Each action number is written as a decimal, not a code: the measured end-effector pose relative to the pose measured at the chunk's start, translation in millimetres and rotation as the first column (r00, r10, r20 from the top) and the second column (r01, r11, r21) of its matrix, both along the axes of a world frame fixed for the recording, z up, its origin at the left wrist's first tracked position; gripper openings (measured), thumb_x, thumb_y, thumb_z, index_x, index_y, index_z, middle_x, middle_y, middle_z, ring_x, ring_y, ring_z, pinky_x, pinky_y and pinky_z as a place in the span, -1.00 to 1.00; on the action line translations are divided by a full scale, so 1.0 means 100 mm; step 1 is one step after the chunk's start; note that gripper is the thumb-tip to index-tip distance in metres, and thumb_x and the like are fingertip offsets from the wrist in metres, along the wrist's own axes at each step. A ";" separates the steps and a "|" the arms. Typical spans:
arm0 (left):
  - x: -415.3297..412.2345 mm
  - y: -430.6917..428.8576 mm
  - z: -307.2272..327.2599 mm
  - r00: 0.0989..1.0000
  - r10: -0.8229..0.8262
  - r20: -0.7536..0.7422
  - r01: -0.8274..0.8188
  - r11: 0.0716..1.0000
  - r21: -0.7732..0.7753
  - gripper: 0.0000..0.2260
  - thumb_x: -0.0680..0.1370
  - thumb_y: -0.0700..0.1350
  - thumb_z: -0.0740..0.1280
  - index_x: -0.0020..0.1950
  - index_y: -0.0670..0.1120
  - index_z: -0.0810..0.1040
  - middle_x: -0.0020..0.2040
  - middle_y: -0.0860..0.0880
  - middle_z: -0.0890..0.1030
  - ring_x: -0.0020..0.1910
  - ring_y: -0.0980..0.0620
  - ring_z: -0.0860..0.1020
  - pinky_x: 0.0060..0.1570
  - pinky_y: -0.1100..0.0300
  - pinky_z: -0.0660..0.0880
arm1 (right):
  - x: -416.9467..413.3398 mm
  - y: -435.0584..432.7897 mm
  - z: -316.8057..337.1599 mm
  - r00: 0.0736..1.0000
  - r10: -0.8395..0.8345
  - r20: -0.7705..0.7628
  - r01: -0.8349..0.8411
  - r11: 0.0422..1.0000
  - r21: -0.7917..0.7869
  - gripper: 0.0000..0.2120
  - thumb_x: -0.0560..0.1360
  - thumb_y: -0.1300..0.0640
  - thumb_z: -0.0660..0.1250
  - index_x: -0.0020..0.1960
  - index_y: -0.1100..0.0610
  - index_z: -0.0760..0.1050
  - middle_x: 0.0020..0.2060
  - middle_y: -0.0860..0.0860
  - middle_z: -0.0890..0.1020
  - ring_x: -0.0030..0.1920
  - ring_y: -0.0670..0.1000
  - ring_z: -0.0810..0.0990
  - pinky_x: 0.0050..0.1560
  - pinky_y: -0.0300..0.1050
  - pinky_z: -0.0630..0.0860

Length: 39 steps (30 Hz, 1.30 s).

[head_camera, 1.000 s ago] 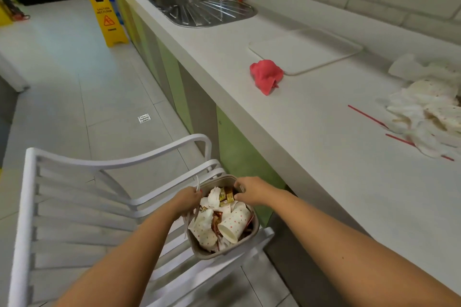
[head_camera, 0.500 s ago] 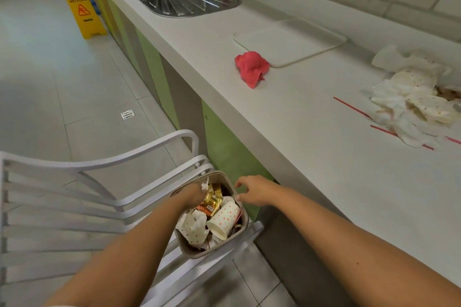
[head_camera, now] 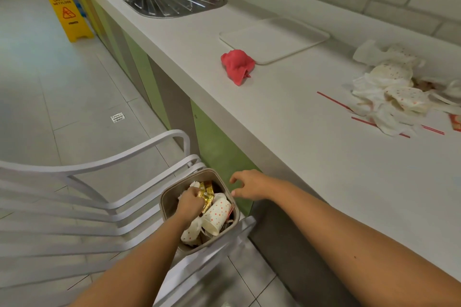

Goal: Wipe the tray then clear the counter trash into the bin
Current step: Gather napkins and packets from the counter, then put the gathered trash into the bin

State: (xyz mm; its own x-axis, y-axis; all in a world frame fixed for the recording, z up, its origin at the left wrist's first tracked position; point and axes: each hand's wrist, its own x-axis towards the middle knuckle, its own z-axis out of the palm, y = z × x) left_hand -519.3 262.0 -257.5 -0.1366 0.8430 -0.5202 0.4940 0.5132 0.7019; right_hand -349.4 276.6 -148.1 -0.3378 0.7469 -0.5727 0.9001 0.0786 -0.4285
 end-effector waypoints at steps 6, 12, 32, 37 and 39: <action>0.26 0.26 0.45 0.999 0.024 0.032 -0.031 0.965 0.260 -0.79 0.51 -0.37 0.18 0.07 -0.15 0.45 0.00 -0.10 0.49 -0.03 -0.07 0.52 -0.08 0.10 0.49 | 0.08 -0.02 0.31 0.999 0.016 -0.036 -0.013 0.997 0.079 -0.58 0.58 0.06 0.23 0.40 0.14 0.32 0.34 0.11 0.43 0.29 0.09 0.44 0.22 -0.11 0.38; 0.79 0.43 1.06 0.999 0.001 0.035 -0.021 0.822 0.569 -0.78 0.49 -0.37 0.16 0.03 -0.11 0.42 -0.02 -0.08 0.47 -0.04 -0.02 0.46 -0.12 0.18 0.44 | 0.41 -0.02 0.68 0.984 -0.097 -0.153 0.122 0.979 0.164 -0.71 0.58 0.08 0.21 0.26 0.16 0.43 -0.01 0.15 0.59 -0.34 -0.03 0.53 -0.36 -0.25 0.46; 3.83 0.07 1.72 0.848 -0.528 0.050 0.370 0.656 0.658 -0.78 0.48 -0.36 0.20 0.00 -0.08 0.34 0.03 -0.05 0.36 -0.14 0.01 0.40 -0.27 0.43 0.34 | 3.38 -0.58 0.87 0.803 -0.595 -0.027 0.584 0.779 0.229 -0.88 0.54 0.09 0.26 -0.05 0.14 0.46 -0.23 0.05 0.55 -0.29 0.03 0.52 -0.32 -0.20 0.44; 4.48 -0.09 1.67 0.791 -0.612 0.011 0.461 0.609 0.646 -0.78 0.47 -0.38 0.21 -0.01 -0.09 0.34 0.03 -0.03 0.35 -0.12 0.01 0.39 -0.27 0.37 0.29 | 4.13 -0.72 0.74 0.732 -0.680 0.029 0.650 0.711 0.269 -0.88 0.53 0.06 0.28 -0.05 0.11 0.48 -0.09 0.02 0.53 -0.15 0.03 0.51 -0.23 -0.18 0.43; 4.70 -0.14 1.65 0.769 -0.639 -0.011 0.495 0.586 0.641 -0.78 0.47 -0.37 0.21 -0.01 -0.08 0.35 0.04 -0.02 0.35 -0.15 0.01 0.39 -0.28 0.36 0.28 | 4.42 -0.77 0.71 0.689 -0.723 0.052 0.676 0.667 0.313 -0.88 0.52 0.06 0.29 -0.03 0.10 0.50 0.00 0.02 0.55 -0.08 0.02 0.50 -0.13 -0.16 0.43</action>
State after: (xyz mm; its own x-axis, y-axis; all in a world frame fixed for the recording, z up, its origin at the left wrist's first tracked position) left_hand -49.3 248.2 -92.2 0.5222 0.8408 0.1428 0.3513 -0.3647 0.8623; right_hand 92.7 199.4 -77.6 0.4213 0.8460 -0.3268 0.7853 -0.5206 -0.3351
